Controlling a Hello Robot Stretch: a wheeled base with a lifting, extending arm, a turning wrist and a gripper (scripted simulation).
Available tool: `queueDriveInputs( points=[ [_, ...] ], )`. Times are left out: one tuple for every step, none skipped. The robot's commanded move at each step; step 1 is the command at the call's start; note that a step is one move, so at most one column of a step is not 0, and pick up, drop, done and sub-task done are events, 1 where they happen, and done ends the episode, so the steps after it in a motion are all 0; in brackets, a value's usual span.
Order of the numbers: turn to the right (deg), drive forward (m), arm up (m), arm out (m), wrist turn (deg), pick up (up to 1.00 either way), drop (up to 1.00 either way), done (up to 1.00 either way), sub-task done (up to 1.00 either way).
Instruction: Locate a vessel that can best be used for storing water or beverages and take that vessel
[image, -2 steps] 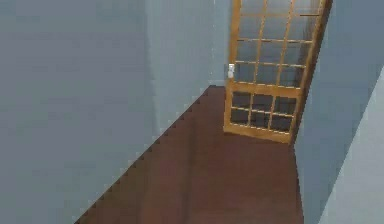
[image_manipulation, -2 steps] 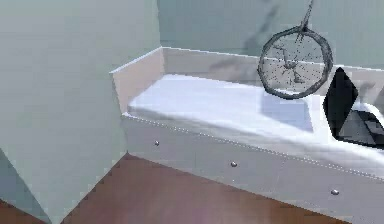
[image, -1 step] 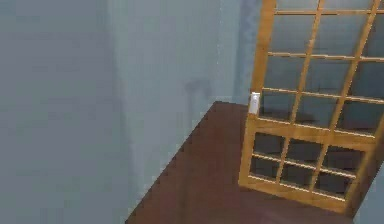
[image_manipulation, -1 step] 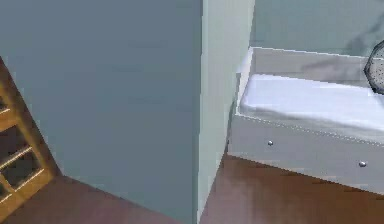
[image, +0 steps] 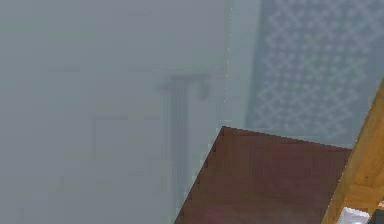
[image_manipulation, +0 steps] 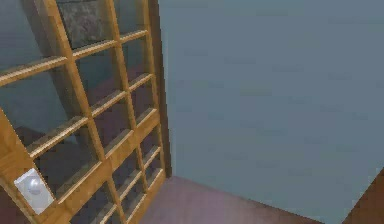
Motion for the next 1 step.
queueDriveInputs(
  points=[
    [-6.0,0.0,0.0,0.0,0.0,0.0,0.0,0.0,0.0]
  ],
)
